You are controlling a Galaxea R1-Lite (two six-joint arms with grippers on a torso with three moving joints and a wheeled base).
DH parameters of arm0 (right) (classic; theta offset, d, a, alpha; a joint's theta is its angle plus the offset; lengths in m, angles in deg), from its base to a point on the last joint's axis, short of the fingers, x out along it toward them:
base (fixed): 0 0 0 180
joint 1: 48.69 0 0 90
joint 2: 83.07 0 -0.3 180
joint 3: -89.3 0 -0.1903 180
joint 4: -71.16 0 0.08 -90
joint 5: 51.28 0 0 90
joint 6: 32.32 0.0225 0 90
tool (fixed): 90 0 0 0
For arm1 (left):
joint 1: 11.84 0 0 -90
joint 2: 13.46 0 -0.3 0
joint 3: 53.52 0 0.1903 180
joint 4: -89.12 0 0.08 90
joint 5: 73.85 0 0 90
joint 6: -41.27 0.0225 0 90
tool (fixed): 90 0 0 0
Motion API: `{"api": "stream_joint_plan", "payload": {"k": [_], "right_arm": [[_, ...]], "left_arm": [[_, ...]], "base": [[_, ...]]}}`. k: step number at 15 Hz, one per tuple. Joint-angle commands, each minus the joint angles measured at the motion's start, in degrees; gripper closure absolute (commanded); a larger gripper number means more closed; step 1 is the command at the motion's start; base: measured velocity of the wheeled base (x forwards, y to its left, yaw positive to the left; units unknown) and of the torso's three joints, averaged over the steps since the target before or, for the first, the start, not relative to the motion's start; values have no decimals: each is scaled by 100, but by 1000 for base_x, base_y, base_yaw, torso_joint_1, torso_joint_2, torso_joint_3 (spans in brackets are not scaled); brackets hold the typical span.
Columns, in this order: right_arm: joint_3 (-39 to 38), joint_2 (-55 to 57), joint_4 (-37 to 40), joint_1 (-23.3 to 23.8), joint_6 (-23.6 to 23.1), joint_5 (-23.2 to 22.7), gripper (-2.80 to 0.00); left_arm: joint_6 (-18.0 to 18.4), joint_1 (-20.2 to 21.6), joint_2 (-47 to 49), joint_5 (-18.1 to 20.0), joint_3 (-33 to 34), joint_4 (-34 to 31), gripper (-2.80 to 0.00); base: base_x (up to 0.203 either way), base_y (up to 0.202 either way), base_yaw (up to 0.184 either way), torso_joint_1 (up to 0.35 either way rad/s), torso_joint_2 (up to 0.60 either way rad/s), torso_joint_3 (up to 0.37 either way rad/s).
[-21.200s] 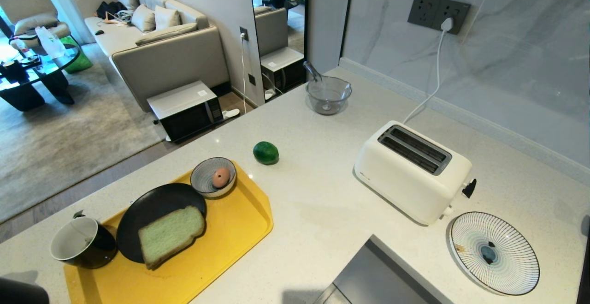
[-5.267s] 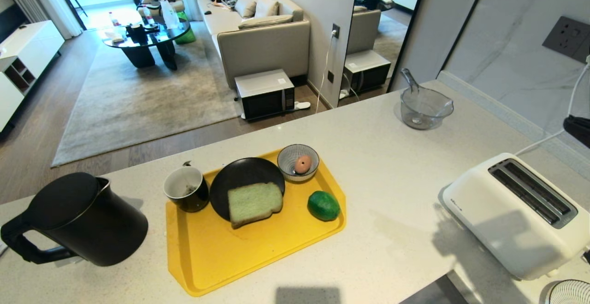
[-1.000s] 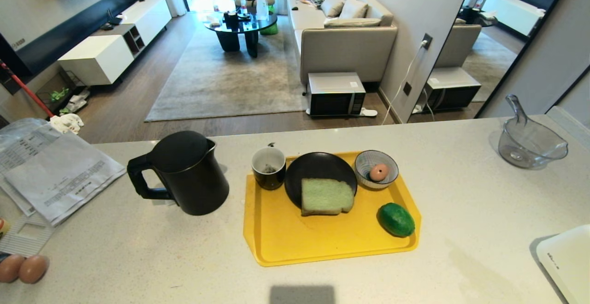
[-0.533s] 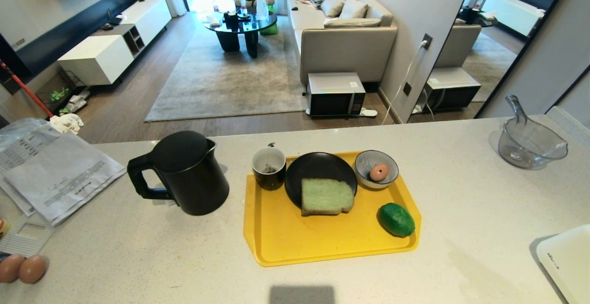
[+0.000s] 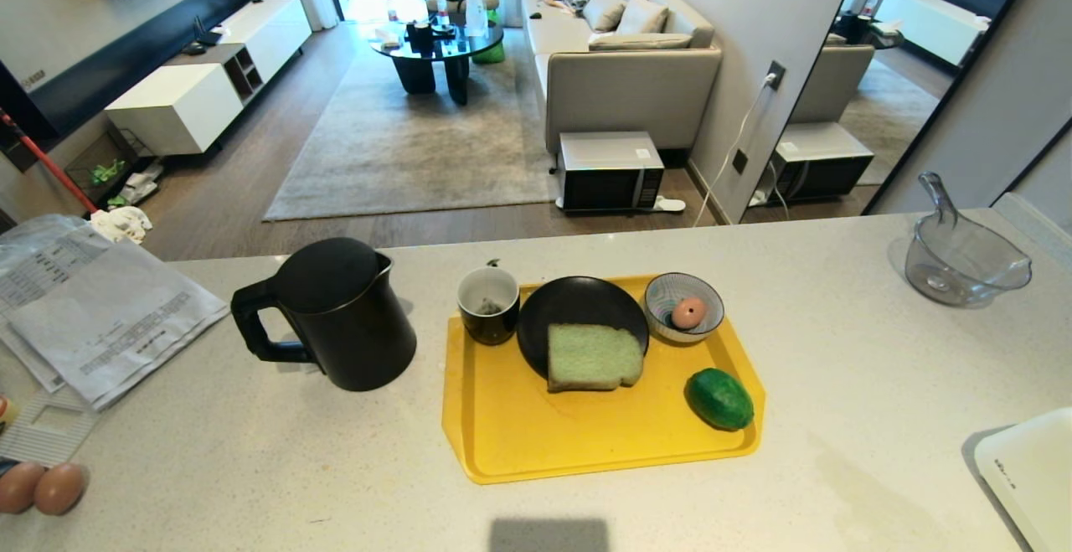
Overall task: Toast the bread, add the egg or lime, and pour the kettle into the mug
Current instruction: Pick up the kettle
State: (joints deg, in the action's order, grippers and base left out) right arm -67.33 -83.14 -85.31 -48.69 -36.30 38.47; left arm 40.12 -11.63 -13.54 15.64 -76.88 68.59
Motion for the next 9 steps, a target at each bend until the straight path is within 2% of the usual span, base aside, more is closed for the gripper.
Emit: {"api": "stream_joint_plan", "payload": {"k": [1, 9], "right_arm": [[0, 7, 1, 0, -6, -2, 0], [0, 7, -7, 0, 48, 7, 0]], "left_arm": [[-3, 5, -10, -1, 88, 6, 0], [-1, -3, -10, -1, 88, 6, 0]], "base": [[0, 0, 0, 0, 0, 0], [0, 0, 0, 0, 0, 0]]}}
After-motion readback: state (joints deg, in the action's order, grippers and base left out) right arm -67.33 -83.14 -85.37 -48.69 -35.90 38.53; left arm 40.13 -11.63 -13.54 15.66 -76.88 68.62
